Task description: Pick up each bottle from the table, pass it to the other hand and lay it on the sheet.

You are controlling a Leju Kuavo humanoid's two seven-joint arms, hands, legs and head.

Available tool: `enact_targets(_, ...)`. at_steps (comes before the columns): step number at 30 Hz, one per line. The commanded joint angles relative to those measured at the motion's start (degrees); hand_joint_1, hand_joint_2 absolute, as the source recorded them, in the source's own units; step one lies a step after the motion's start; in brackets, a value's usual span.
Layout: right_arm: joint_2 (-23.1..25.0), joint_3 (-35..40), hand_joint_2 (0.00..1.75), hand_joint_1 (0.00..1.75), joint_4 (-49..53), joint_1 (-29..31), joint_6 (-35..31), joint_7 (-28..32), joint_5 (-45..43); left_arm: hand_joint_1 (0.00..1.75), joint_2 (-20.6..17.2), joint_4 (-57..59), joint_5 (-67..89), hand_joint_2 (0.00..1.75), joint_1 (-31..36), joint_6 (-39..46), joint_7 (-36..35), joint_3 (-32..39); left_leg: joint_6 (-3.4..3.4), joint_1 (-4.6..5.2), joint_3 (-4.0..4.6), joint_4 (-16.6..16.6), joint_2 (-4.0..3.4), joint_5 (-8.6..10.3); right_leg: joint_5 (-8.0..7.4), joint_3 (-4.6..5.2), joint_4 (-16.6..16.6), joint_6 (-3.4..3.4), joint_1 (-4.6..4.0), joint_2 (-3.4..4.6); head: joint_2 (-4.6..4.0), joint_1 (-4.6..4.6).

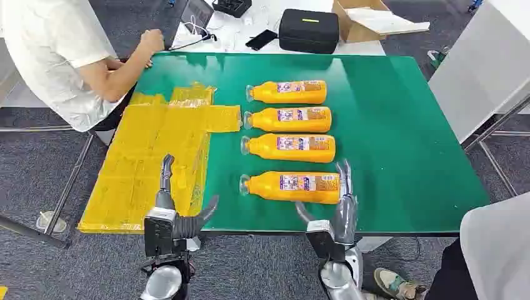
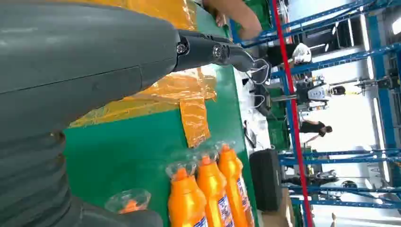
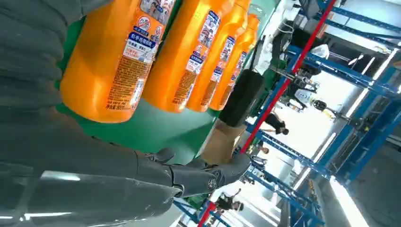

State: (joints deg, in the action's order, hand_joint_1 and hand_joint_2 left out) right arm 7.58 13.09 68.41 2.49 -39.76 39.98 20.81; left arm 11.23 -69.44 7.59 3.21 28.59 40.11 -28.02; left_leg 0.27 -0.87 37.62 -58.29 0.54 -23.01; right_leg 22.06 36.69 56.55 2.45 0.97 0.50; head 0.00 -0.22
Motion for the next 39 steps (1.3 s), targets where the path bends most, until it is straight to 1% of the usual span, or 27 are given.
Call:
enact_targets(1, -1.0, 0.21, 1.75, 0.0, -3.38, 1.98, -0.1, 0.02, -0.24, 0.0, -1.75, 0.81, -0.26, 1.75, 1.56, -0.16, -0.11, -0.51, 0.03, -0.01, -0.32, 0.04, -0.1, -0.11, 0.08, -0.3, -0.05, -0.1, -0.04, 0.01, 0.0, 0.0)
enact_targets(2, -1.0, 0.21, 1.75, 0.0, -3.38, 1.98, -0.1, 0.02, -0.24, 0.0, -1.75, 0.81, -0.26, 1.75, 1.56, -0.16, -0.11, -0.51, 0.03, 0.0, -0.28, 0.04, -0.07, -0.09, 0.07, -0.27, -0.05, -0.09, -0.03, 0.0, 0.0, -0.02)
enact_targets(3, -0.96, 0.33, 1.75, 0.0, -3.48, 2.0, -0.05, 0.02, -0.12, 0.0, -1.75, 0.93, -0.22, 1.75, 1.55, -0.23, -0.11, -0.56, 0.05, -0.01, -0.64, 0.03, -0.13, -0.24, 0.21, -0.63, -0.05, -0.17, -0.07, -0.01, 0.0, 0.0)
enact_targets(4, -0.88, 0.39, 1.75, 0.0, -3.6, 2.12, -0.13, 0.02, -0.01, 0.0, -1.72, 1.03, -0.32, 1.75, 1.65, -0.32, -0.11, -0.57, 0.03, -0.01, -0.34, 0.04, -0.08, -0.11, 0.09, -0.33, -0.05, -0.1, -0.05, 0.0, 0.02, 0.0)
enact_targets(5, -0.88, 0.39, 1.75, 0.0, -3.6, 2.12, -0.13, 0.02, -0.01, 0.0, -1.72, 1.03, -0.32, 1.75, 1.65, -0.32, -0.11, -0.57, 0.04, -0.01, -0.49, 0.03, -0.11, -0.18, 0.16, -0.48, -0.04, -0.14, -0.06, 0.0, 0.0, -0.02)
enact_targets(6, -0.88, 0.39, 1.75, 0.0, -3.6, 2.12, -0.13, 0.02, -0.01, 0.0, -1.72, 1.03, -0.32, 1.75, 1.65, -0.32, -0.11, -0.57, 0.02, 0.0, -0.21, 0.04, -0.08, -0.06, 0.04, -0.19, -0.05, -0.07, -0.03, 0.02, 0.0, -0.02)
enact_targets(7, -0.88, 0.39, 1.75, 0.0, -3.6, 2.12, -0.13, 0.02, -0.01, 0.0, -1.72, 1.03, -0.32, 1.75, 1.65, -0.32, -0.11, -0.57, 0.04, -0.01, -0.43, 0.04, -0.1, -0.15, 0.13, -0.42, -0.05, -0.12, -0.05, 0.0, 0.0, 0.0)
enact_targets(10, -0.77, 0.26, 1.75, 0.0, -3.65, 2.57, -0.24, 0.02, -0.07, 0.0, -1.62, 1.62, -0.46, 1.75, 2.2, -0.54, -0.11, -0.46, 0.02, 0.0, -0.18, 0.04, -0.05, -0.04, 0.03, -0.17, -0.04, -0.07, -0.02, 0.0, 0.0, 0.0)
enact_targets(11, -0.77, 0.21, 1.75, 0.0, -3.87, 2.86, -0.24, 0.02, -0.12, 0.0, -1.54, 1.96, -0.5, 1.75, 2.54, -0.62, -0.11, -0.43, 0.03, -0.01, -0.36, 0.03, -0.09, -0.12, 0.1, -0.34, -0.04, -0.11, -0.05, 0.0, 0.0, -0.02)
enact_targets(13, -0.84, 0.22, 1.75, 0.0, -3.99, 3.1, -0.24, 0.02, 0.02, 0.0, -1.46, 2.16, -0.57, 1.75, 2.8, -0.79, -0.11, -0.42, 0.02, 0.01, -0.16, 0.04, -0.07, -0.04, 0.02, -0.15, -0.04, -0.07, -0.01, 0.01, 0.0, -0.02)
enact_targets(17, -0.9, 0.2, 1.75, 0.0, -4.47, 3.48, -0.24, 0.02, 0.1, 0.0, -1.31, 2.65, -0.59, 1.75, 3.15, -0.91, -0.11, -0.38, 0.03, 0.01, -0.31, 0.05, -0.07, -0.08, 0.07, -0.29, -0.05, -0.09, -0.03, -0.01, 0.0, 0.0)
enact_targets(19, -0.9, 0.2, 1.75, 0.0, -4.47, 3.48, -0.24, 0.02, 0.1, 0.0, -1.31, 2.65, -0.59, 1.75, 3.15, -0.91, -0.11, -0.38, 0.02, 0.01, -0.16, 0.04, -0.05, -0.03, 0.02, -0.15, -0.04, -0.06, -0.01, -0.01, 0.0, -0.02)
enact_targets(20, -0.94, 0.31, 1.75, 0.0, -4.81, 3.69, -0.24, 0.02, 0.43, 0.0, -1.25, 2.97, -0.55, 1.75, 3.05, -0.97, -0.11, -0.45, 0.05, -0.01, -0.52, 0.03, -0.11, -0.18, 0.15, -0.51, -0.04, -0.14, -0.06, -0.01, 0.0, 0.0)
enact_targets(21, -1.02, 0.21, 1.75, 0.0, -4.77, 3.78, -0.24, 0.02, 1.27, 0.0, -1.21, 3.15, -0.55, 1.75, 3.08, -1.02, -0.11, -0.44, 0.02, 0.01, -0.2, 0.06, -0.06, -0.04, 0.03, -0.19, -0.05, -0.07, -0.02, -0.01, 0.0, -0.02)
enact_targets(22, 0.21, -3.83, 1.75, 0.0, -3.61, 3.23, -0.24, 0.02, 10.49, 0.0, -1.06, 3.82, -0.44, 1.75, 3.19, -1.19, -0.11, -0.32, 0.03, 0.01, -0.4, 0.05, -0.09, -0.12, 0.1, -0.38, -0.05, -0.11, -0.03, 0.0, 0.0, -0.02)
enact_targets(23, 1.46, -7.43, 1.75, 0.0, -3.11, 3.03, -0.24, 0.02, 19.71, 0.0, -0.71, 4.96, -0.32, 1.75, 3.43, -1.44, -0.11, -0.08, 0.02, 0.01, -0.25, 0.07, -0.04, -0.05, 0.05, -0.25, -0.06, -0.08, -0.02, -0.03, 0.0, -0.02)
enact_targets(24, 1.87, -8.65, 1.75, 0.0, -3.27, 3.21, -0.24, 0.02, 22.98, 0.0, -0.51, 5.49, 0.01, 1.75, 3.63, -1.41, -0.11, 0.05, 0.02, 0.02, -0.19, 0.06, 0.0, -0.04, 0.05, -0.19, -0.04, -0.06, 0.0, -0.05, 0.0, -0.02)
enact_targets(25, 1.49, -10.91, 1.75, 0.0, -5.04, 4.53, -0.24, -0.6, 29.9, 0.0, -0.19, 6.5, 0.32, 1.75, 4.13, -1.38, -0.11, 0.13, 0.03, 0.02, -0.33, 0.06, -0.01, -0.08, 0.1, -0.33, -0.05, -0.09, -0.01, -0.08, 0.0, -0.02)
enact_targets(26, 1.23, -10.89, 1.75, 0.0, -5.61, 5.1, -0.24, -0.67, 29.65, 0.0, -0.11, 6.63, 0.34, 1.75, 4.29, -1.4, -0.11, 0.16, 0.03, 0.02, -0.24, 0.05, 0.0, -0.05, 0.06, -0.23, -0.04, -0.07, -0.01, -0.06, 0.0, -0.02)
enact_targets(27, -1.69, -8.45, 1.75, 0.0, -9.56, 8.47, -0.24, -5.34, 33.53, 0.0, 0.69, 7.16, 0.23, 1.75, 4.83, -1.82, -0.31, 0.58, 0.04, 0.02, -0.41, 0.05, -0.01, -0.11, 0.12, -0.41, -0.05, -0.1, -0.02, -0.08, 0.0, -0.02)
enact_targets(29, -5.9, -2.76, 1.75, 0.0, -14.41, 12.9, -0.24, -11.02, 33.81, 0.0, 1.11, 8.27, 0.21, 1.75, 5.89, -2.7, -1.5, 0.57, 0.05, 0.03, -0.19, 0.04, -0.07, -0.02, 0.0, -0.18, -0.06, -0.05, 0.0, 0.01, 0.0, -0.02)
enact_targets(31, -8.25, 0.61, 1.75, 0.0, -17.56, 15.52, -0.17, -13.88, 34.07, 0.0, 1.38, 9.45, 0.9, 1.75, 6.34, -2.6, -2.28, 0.41, 0.06, 0.02, -0.15, 0.04, -0.12, 0.0, -0.05, -0.16, -0.08, -0.03, -0.01, 0.07, 0.0, -0.02)
enact_targets(33, -9.34, 2.0, 1.75, 0.0, -18.9, 16.26, 0.32, -14.59, 34.8, 0.0, 1.65, 10.2, 0.73, 1.75, 6.18, -2.73, -2.68, 0.46, 0.11, 0.03, -0.4, 0.02, -0.2, -0.06, -0.03, -0.41, -0.11, -0.05, -0.02, 0.1, 0.0, -0.02)
enact_targets(34, -9.4, 2.32, 1.75, 0.0, -19.09, 16.35, 0.27, -14.83, 34.96, 0.0, 1.74, 10.41, 0.72, 1.75, 6.18, -2.7, -2.93, 0.49, 0.12, 0.04, -0.17, 0.05, -0.03, 0.06, -0.06, -0.2, -0.1, 0.01, 0.02, -0.02, 0.0, 0.0)
enact_targets(37, -9.49, 2.7, 1.75, 0.0, -19.19, 16.29, 0.38, -15.05, 35.03, 0.0, 1.76, 10.59, 0.81, 1.75, 6.07, -2.6, -3.02, 0.41, 0.18, 0.04, -0.52, 0.07, -0.08, -0.04, 0.03, -0.57, -0.15, -0.06, 0.0, -0.04, 0.0, -0.02)
enact_targets(38, -9.6, 3.35, 1.75, 0.0, -19.37, 16.49, 0.76, -15.72, 35.34, 0.0, 1.87, 10.77, 0.7, 1.75, 6.05, -2.59, -3.44, 0.43, 0.1, 0.06, -0.21, 0.05, -0.05, 0.04, -0.07, -0.23, -0.08, 0.03, 0.02, -0.01, 0.0, -0.02)
enact_targets(39, -9.69, 3.73, 1.75, 0.0, -19.36, 16.67, 0.87, -16.22, 35.37, 0.0, 1.84, 10.78, 0.68, 1.75, 6.1, -2.68, -3.62, 0.39, 0.11, 0.05, -0.54, 0.08, -0.1, -0.09, 0.04, -0.55, -0.11, -0.06, -0.01, -0.02, 0.0, -0.02)
